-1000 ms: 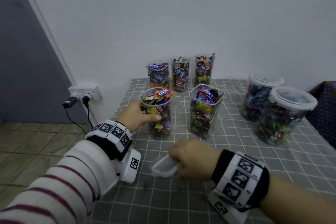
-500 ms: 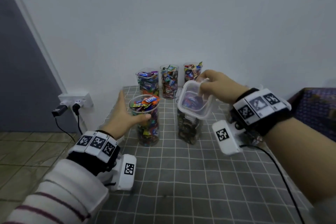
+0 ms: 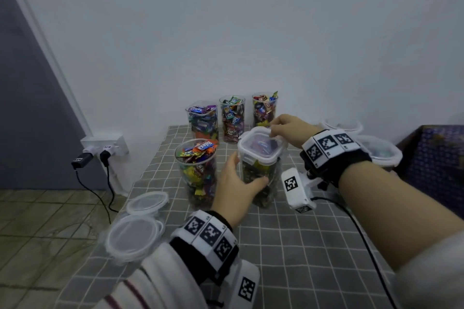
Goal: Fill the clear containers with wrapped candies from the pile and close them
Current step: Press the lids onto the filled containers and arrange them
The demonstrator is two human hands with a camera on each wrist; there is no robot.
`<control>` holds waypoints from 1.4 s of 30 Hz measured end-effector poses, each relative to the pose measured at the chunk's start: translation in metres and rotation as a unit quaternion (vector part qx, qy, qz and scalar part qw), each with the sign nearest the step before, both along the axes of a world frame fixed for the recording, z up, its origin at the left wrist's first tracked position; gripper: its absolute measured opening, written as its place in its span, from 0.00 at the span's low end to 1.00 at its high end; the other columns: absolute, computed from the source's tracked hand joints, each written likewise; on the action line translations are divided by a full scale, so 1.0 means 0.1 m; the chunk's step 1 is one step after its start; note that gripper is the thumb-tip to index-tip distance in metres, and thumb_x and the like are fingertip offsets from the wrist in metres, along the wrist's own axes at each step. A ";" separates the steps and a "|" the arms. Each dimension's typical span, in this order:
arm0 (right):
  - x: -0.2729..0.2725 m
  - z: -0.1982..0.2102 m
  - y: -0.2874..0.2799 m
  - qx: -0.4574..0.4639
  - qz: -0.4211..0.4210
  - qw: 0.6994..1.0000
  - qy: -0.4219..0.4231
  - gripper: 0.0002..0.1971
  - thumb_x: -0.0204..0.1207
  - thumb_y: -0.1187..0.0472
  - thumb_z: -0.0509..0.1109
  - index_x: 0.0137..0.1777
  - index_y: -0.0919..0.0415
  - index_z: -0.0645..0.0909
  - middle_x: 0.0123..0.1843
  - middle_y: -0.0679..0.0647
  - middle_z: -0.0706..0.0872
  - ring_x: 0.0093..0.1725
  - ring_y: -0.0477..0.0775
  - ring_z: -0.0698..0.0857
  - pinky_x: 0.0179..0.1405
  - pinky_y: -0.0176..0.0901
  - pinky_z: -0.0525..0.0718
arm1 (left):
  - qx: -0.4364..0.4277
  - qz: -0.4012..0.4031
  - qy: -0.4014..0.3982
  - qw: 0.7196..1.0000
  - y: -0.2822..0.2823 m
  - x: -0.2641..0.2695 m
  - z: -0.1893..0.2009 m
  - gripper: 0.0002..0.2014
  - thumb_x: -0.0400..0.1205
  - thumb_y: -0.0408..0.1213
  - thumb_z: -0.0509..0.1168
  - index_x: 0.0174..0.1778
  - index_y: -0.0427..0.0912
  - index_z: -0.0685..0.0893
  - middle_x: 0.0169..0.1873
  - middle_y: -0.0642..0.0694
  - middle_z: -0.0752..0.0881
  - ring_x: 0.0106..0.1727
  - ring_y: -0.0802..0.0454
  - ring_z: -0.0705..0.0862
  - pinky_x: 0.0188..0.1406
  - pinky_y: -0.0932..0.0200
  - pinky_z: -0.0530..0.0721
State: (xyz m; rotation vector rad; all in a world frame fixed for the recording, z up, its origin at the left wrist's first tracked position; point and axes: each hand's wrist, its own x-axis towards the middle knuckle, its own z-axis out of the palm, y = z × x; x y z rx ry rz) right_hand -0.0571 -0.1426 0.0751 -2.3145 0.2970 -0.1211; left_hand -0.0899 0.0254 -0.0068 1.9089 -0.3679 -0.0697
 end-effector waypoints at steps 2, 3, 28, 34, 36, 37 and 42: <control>0.01 -0.05 -0.01 0.004 -0.007 1.000 0.006 0.15 0.77 0.64 0.66 0.62 0.64 0.77 0.56 0.53 0.76 0.53 0.52 0.74 0.51 0.40 0.68 | 0.019 0.022 0.039 0.999 -0.09 0.07 -0.08 0.49 0.72 0.46 0.76 0.83 0.45 0.52 0.81 0.47 0.60 0.80 0.49 0.61 0.78 0.48 0.63; 0.02 -0.06 -0.01 0.008 -0.008 1.000 0.006 0.15 0.77 0.64 0.66 0.63 0.64 0.77 0.56 0.53 0.76 0.54 0.52 0.74 0.51 0.41 0.69 | 0.028 0.028 0.058 0.998 -0.13 0.10 -0.10 0.51 0.71 0.46 0.76 0.84 0.44 0.50 0.82 0.45 0.59 0.81 0.48 0.60 0.79 0.47 0.62; -0.21 -0.36 0.16 -0.214 -0.019 0.975 -0.049 0.34 0.66 0.28 0.65 0.56 0.59 0.76 0.53 0.55 0.79 0.52 0.56 0.79 0.50 0.49 0.75 | 0.044 0.083 0.051 0.994 -0.43 0.24 -0.25 0.41 0.67 0.49 0.78 0.71 0.46 0.63 0.64 0.45 0.78 0.62 0.43 0.80 0.47 0.56 0.74; -0.23 -0.37 0.19 -0.199 -0.031 0.978 -0.058 0.34 0.66 0.28 0.65 0.56 0.59 0.76 0.54 0.55 0.81 0.53 0.56 0.79 0.48 0.47 0.74 | 0.053 0.064 0.037 0.996 -0.38 0.26 -0.26 0.41 0.66 0.49 0.79 0.71 0.46 0.64 0.64 0.45 0.80 0.61 0.44 0.81 0.50 0.55 0.78; -0.25 -0.36 0.20 -0.201 -0.034 0.978 -0.053 0.34 0.67 0.28 0.65 0.58 0.58 0.76 0.56 0.55 0.81 0.55 0.57 0.80 0.51 0.48 0.75 | 0.061 0.057 0.036 0.996 -0.37 0.27 -0.25 0.42 0.67 0.49 0.79 0.71 0.46 0.64 0.65 0.46 0.79 0.62 0.44 0.80 0.53 0.53 0.79; -0.26 -0.35 0.21 -0.202 -0.036 0.978 -0.049 0.35 0.67 0.28 0.64 0.60 0.58 0.76 0.57 0.56 0.81 0.56 0.57 0.80 0.52 0.49 0.75 | 0.064 0.055 0.035 0.996 -0.36 0.27 -0.25 0.42 0.67 0.49 0.79 0.72 0.46 0.63 0.65 0.46 0.79 0.63 0.44 0.80 0.55 0.52 0.80; -0.37 -0.32 0.32 -0.244 -0.047 0.969 -0.018 0.46 0.62 0.24 0.65 0.70 0.60 0.71 0.65 0.57 0.78 0.65 0.59 0.77 0.66 0.56 0.73 | 0.073 0.043 0.026 0.996 -0.34 0.24 -0.24 0.38 0.67 0.47 0.78 0.69 0.46 0.64 0.64 0.45 0.80 0.61 0.44 0.81 0.54 0.51 0.80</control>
